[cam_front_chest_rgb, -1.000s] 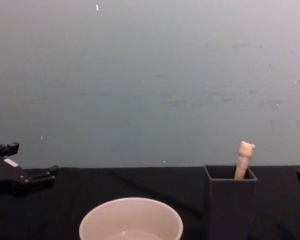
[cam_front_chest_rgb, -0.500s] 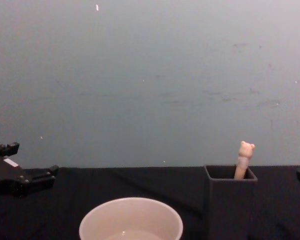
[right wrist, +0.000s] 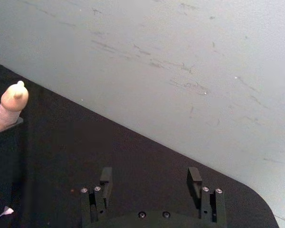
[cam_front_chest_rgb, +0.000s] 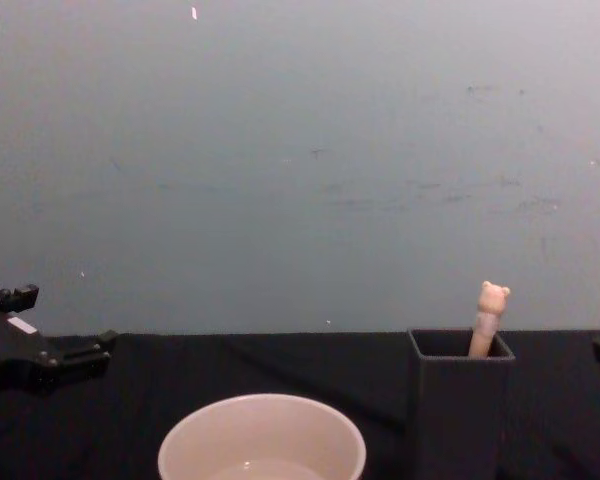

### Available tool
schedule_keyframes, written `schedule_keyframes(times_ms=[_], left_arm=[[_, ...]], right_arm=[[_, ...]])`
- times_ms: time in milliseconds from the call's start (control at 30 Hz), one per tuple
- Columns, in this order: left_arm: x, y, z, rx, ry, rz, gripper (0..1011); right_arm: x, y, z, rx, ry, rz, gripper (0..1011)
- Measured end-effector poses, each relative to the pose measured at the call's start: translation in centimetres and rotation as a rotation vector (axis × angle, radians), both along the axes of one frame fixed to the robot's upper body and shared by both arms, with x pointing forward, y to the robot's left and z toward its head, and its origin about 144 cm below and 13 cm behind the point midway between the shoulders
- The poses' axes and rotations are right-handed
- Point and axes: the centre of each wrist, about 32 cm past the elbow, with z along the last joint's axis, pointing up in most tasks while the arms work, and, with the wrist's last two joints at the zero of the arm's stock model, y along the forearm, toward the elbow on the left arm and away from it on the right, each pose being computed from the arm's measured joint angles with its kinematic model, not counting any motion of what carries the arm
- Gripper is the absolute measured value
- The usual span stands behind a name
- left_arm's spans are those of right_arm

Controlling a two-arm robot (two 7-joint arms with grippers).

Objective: Pick up the stirring spoon with one hand, stir inside the cup, then place it back in its original position.

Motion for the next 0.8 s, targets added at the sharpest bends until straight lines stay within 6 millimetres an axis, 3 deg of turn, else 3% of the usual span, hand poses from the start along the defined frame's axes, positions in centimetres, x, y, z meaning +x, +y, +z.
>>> schedule_keyframes(times_ms=[800], left_arm=[[0.0, 0.0, 0.0, 0.0, 0.0, 0.0, 1001]], right_arm=[[0.0, 0.0, 0.0, 0.0, 0.0, 0.0, 1002]])
